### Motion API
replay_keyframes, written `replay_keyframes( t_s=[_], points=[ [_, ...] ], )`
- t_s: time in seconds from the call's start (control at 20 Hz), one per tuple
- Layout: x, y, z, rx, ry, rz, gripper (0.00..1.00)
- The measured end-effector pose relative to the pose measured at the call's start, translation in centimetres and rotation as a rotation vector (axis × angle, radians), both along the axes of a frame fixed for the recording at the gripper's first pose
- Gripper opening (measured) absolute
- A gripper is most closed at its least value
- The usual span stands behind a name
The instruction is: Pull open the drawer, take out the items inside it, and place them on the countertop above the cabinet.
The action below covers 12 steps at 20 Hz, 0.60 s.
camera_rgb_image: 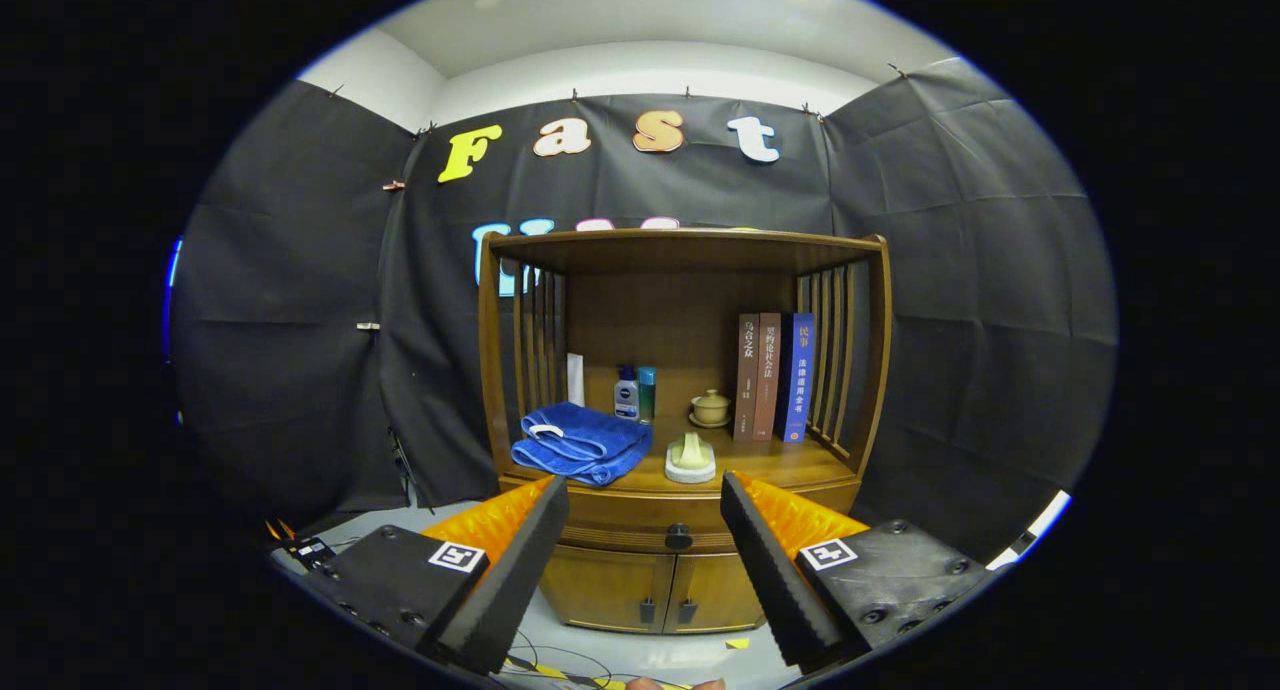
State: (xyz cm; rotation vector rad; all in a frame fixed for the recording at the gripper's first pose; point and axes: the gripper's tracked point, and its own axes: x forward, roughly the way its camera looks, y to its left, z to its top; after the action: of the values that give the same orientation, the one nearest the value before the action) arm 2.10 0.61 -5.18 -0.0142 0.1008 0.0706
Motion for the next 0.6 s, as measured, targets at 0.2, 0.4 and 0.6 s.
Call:
replay_keyframes(
  t_s=[0.2,0.4,0.6],
  points=[
    [-0.1,-0.1,0.3,0.014,-0.005,0.002,0.98],
    [0.1,-0.9,-0.2,0.016,0.000,-0.017,0.98],
    [0.2,-1.2,-0.3,0.018,-0.001,-0.021,0.98]
  ],
)
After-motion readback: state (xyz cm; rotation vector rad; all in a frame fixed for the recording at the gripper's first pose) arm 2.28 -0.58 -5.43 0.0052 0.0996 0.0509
